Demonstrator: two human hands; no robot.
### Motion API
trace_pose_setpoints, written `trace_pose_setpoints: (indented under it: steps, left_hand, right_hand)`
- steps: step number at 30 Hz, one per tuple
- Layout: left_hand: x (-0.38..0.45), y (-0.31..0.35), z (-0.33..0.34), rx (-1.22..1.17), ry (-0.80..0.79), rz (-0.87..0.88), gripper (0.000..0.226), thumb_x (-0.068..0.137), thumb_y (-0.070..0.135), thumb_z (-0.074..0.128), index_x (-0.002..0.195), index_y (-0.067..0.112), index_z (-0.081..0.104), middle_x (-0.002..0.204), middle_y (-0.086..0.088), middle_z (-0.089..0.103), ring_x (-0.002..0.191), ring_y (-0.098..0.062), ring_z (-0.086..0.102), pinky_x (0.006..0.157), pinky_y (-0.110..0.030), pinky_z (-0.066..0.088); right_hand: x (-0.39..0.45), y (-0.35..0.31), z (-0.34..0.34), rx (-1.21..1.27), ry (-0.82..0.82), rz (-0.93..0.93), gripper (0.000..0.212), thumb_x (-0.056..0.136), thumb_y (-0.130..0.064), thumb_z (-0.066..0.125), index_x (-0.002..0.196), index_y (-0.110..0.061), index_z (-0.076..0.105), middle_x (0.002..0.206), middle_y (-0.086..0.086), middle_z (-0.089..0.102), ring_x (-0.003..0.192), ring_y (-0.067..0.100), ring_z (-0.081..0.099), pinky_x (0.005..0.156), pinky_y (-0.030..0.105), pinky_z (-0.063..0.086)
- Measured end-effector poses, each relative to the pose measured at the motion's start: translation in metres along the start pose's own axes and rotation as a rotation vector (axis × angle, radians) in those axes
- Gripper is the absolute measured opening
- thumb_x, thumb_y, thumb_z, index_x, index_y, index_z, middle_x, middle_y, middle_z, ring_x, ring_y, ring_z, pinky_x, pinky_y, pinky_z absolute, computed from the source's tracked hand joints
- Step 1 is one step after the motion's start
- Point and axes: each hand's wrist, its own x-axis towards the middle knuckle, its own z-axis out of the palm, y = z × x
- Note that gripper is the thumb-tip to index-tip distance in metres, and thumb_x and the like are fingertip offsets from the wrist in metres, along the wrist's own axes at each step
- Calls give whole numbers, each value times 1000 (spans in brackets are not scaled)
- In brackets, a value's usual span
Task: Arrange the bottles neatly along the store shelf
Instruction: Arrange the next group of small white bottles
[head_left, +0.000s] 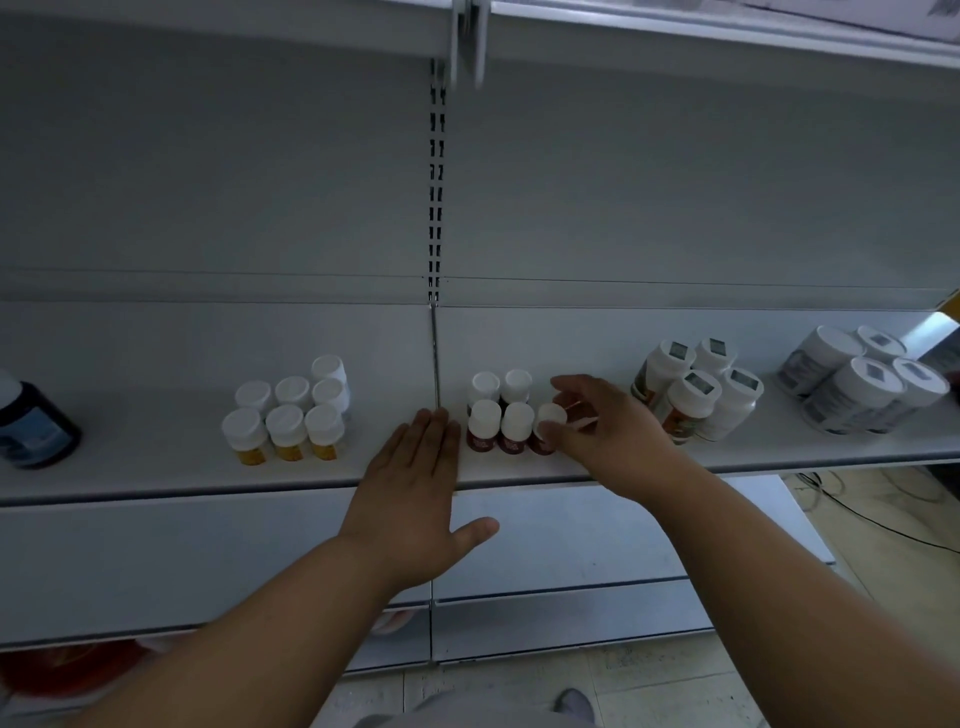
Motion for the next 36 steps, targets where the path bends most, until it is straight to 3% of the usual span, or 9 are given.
trace_pose_setpoints:
  steps: [2,5,12,17,21,23,27,31,36]
  left_hand:
    - [0,1,-1,-1,16,-3,106,84,84,20,153,3,26,160,-16,24,148,-29,22,118,-36,-1]
    - [-1,0,-2,-56,34,3,108,82,85,20,156,7,5,163,-10,-1,152,-25,0,119,-34,-12]
    - [-2,2,-4,-40,57,-9,109,81,84,18,156,9,-2,165,-12,-4,152,-26,-6,116,-35,-13]
    - [-2,2,-6,-29,0,-16,107,83,83,20,155,11,-13,164,-9,-15,150,-23,-17,118,-35,-15]
    - [-2,3,-5,-27,-11,-24,106,84,83,20,155,12,-14,164,-9,-17,150,-23,-18,119,-36,-14]
    - [-2,3,-5,-23,-15,-22,106,84,83,20,155,12,-14,164,-9,-17,150,-23,-18,119,-36,-14]
    - [-1,3,-3,-51,13,-19,107,84,83,24,156,11,-8,164,-9,-12,151,-23,-13,116,-33,-17]
    - [0,3,-1,-40,38,-11,109,81,86,23,156,7,16,163,-13,12,151,-27,10,116,-30,-14]
    - [0,2,-1,-68,84,3,109,81,85,23,157,9,4,165,-11,-1,152,-25,-2,115,-30,-17]
  right_hand:
    - [8,-8,-3,25,58,-27,39,88,-38,64,124,-27,55,109,-10,59,95,4,59,74,16,42]
    - [30,-27,-4,-67,56,-72,28,93,-32,57,120,-26,58,110,-9,57,94,7,57,73,19,40]
    - [58,-42,-1,-222,-196,-61,21,90,-28,61,110,-20,59,107,-1,61,89,15,57,76,32,54]
    - [50,-45,-12,-134,56,-96,20,96,-25,51,114,-25,60,99,-12,62,84,0,54,63,8,35]
    - [23,-50,-17,419,99,-5,18,95,-22,56,110,-25,66,101,-7,69,84,6,60,78,24,45]
    - [7,-54,-18,864,-23,71,18,91,-22,63,107,-16,70,101,6,72,90,22,65,80,37,52]
    - [-17,-65,-21,1435,-322,243,39,85,-31,60,108,1,62,85,11,65,76,24,63,65,36,57]
    - [-24,-66,-19,1606,-481,240,35,84,-36,63,100,-5,59,90,12,56,71,22,59,56,28,50]
    - [-28,-65,-19,1612,-530,263,43,91,-34,43,116,-1,55,95,14,57,80,25,56,59,28,43]
